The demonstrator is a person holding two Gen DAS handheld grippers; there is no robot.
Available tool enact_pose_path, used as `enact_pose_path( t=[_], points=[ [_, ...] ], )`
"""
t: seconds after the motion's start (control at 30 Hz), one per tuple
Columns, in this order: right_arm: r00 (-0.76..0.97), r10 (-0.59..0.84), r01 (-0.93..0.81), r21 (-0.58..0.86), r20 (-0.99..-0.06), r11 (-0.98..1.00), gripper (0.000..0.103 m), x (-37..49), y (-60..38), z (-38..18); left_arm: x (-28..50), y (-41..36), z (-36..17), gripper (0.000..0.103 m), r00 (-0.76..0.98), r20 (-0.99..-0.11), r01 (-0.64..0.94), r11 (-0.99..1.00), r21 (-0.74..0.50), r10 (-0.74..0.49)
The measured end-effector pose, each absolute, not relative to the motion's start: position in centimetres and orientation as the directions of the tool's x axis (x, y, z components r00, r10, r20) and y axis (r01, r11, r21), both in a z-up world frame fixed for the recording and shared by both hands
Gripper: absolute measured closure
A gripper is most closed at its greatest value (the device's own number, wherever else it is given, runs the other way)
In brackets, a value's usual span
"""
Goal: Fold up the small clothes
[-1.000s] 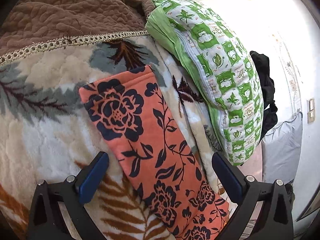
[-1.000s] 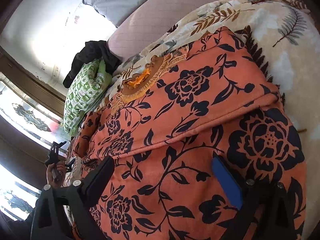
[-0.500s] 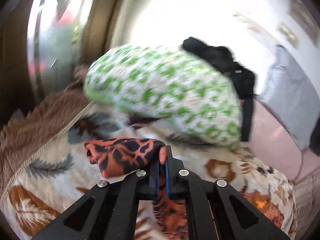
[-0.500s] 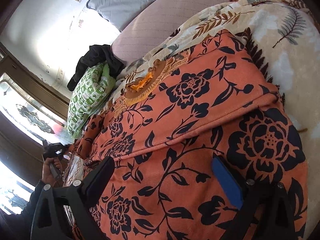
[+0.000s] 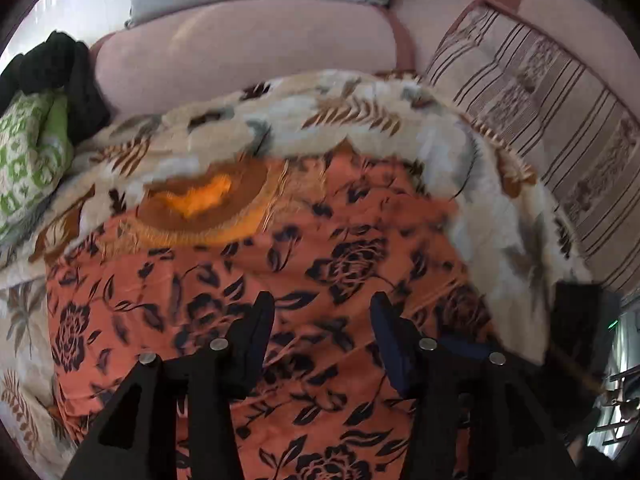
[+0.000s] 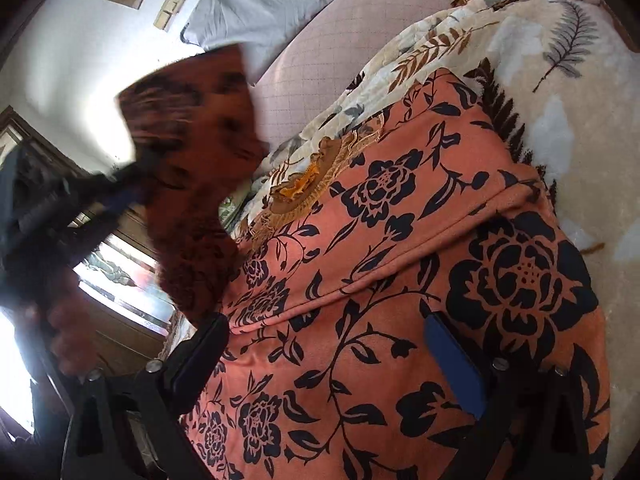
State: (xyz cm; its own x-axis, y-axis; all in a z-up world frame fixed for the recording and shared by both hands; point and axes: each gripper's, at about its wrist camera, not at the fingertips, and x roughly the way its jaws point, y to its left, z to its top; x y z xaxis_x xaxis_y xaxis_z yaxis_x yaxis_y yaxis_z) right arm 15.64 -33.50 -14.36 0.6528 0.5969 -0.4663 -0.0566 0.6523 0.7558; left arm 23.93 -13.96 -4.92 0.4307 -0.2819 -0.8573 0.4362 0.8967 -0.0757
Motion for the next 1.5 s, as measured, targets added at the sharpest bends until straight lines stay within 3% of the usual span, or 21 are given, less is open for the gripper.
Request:
enact_pose_path(
  t=[0.1, 0.17, 0.2, 0.27, 0.4, 0.5, 0.57, 0.63, 0.7, 0.77, 0.9, 0.97, 1.0, 1.07, 1.2, 1.27, 1.33, 1.4, 1.43, 1.5],
  points=[
    [0.685, 0.582, -0.024, 0.785, -0.439, 0.62, 0.003, 14.7, -35.3, -13.4, 22.1, -8.9, -5.0, 0.05, 0.502, -0.837, 0.375, 0.927, -0.017, -0.218],
    [0.712, 0.578, -0.01, 0.818, -0.398, 0.575, 0.003, 14.2, -36.8, -12.6, 21.6, -3.8, -3.6, 0.029, 0.599, -0.786, 0.287, 0.957, 0.035, -0.151],
    [0.723, 0.581, -0.005, 0.839, -0.373, 0.545, 0.003, 14.2, -37.5, -12.3, 21.8, -1.6, -3.4, 0.025, 0.641, -0.762, 0.222, 0.972, 0.075, -0.088],
    [0.725, 0.586, 0.015, 0.859, -0.361, 0.512, 0.003, 14.9, -38.3, -11.7, 22.4, 2.8, -3.7, 0.023, 0.664, -0.748, 0.104, 0.988, 0.115, 0.017],
    [0.724, 0.568, 0.004, 0.826, -0.391, 0.564, 0.002, 18.6, -38.7, -8.8, 24.1, 8.4, -7.5, 0.023, 0.608, -0.791, 0.012, 0.996, 0.084, 0.06],
    [0.655, 0.543, 0.053, 0.749, -0.525, 0.661, 0.002, 23.4, -37.5, -8.5, 25.4, 9.2, -11.7, 0.021, 0.518, -0.851, 0.005, 0.995, 0.102, 0.085],
    [0.558, 0.558, 0.04, 0.691, -0.615, 0.722, 0.002, 26.8, -36.2, -10.4, 25.3, 10.0, -12.3, 0.01, 0.543, -0.837, -0.037, 0.998, 0.052, 0.064],
    [0.467, 0.536, 0.118, 0.651, -0.703, 0.75, 0.008, 28.6, -36.2, -14.1, 25.4, 10.7, -12.0, 0.01, 0.522, -0.852, -0.059, 0.998, 0.011, 0.04],
    [0.536, 0.516, 0.16, 0.68, -0.669, 0.716, 0.01, 27.6, -36.9, -13.1, 24.8, 11.1, -10.5, 0.012, 0.563, -0.825, -0.063, 0.998, 0.009, 0.044],
    [0.575, 0.491, 0.095, 0.649, -0.655, 0.755, 0.009, 26.8, -35.6, -10.3, 24.0, 10.9, -9.2, 0.012, 0.626, -0.779, -0.043, 0.999, 0.017, 0.04],
    [0.557, 0.598, -0.038, 0.701, -0.577, 0.712, 0.008, 26.9, -33.6, -9.4, 25.7, 9.7, -12.7, 0.01, 0.52, -0.846, 0.002, 0.991, 0.137, 0.116],
    [0.483, 0.508, 0.097, 0.621, -0.713, 0.778, 0.009, 28.4, -34.3, -13.4, 25.5, 10.6, -11.8, 0.009, 0.525, -0.847, -0.055, 0.997, 0.06, 0.08],
    [0.495, 0.526, 0.14, 0.661, -0.692, 0.738, 0.014, 28.2, -35.1, -14.6, 25.2, 10.8, -11.0, 0.01, 0.529, -0.845, -0.07, 0.997, 0.045, 0.075],
    [0.554, 0.512, 0.123, 0.672, -0.657, 0.73, 0.013, 27.3, -35.4, -12.3, 24.3, 10.5, -9.0, 0.01, 0.603, -0.796, -0.052, 0.998, 0.037, 0.061],
    [0.559, 0.614, -0.05, 0.717, -0.556, 0.695, 0.013, 26.9, -33.3, -8.6, 23.8, 7.5, -6.1, 0.01, 0.688, -0.725, 0.07, 0.997, 0.032, -0.025],
    [0.535, 0.655, -0.098, 0.731, -0.534, 0.676, 0.013, 27.7, -32.9, -9.1, 25.1, 5.7, -7.8, 0.01, 0.636, -0.771, 0.109, 0.989, 0.101, 0.009],
    [0.49, 0.536, 0.053, 0.638, -0.687, 0.768, 0.013, 29.6, -34.3, -12.9, 26.8, 4.6, -12.1, 0.009, 0.483, -0.871, 0.124, 0.977, 0.172, 0.092],
    [0.561, 0.569, 0.136, 0.745, -0.601, 0.653, 0.022, 29.6, -36.5, -14.3, 26.2, 5.6, -11.7, 0.008, 0.534, -0.844, 0.071, 0.992, 0.102, 0.049],
    [0.581, 0.548, 0.145, 0.739, -0.601, 0.657, 0.021, 29.2, -36.8, -13.1, 26.0, 6.0, -11.2, 0.008, 0.54, -0.841, 0.064, 0.995, 0.08, 0.033],
    [0.613, 0.507, 0.074, 0.682, -0.606, 0.727, 0.01, 28.7, -36.4, -10.4, 25.8, 6.1, -10.1, 0.008, 0.577, -0.816, 0.047, 0.996, 0.073, 0.033]
  ],
)
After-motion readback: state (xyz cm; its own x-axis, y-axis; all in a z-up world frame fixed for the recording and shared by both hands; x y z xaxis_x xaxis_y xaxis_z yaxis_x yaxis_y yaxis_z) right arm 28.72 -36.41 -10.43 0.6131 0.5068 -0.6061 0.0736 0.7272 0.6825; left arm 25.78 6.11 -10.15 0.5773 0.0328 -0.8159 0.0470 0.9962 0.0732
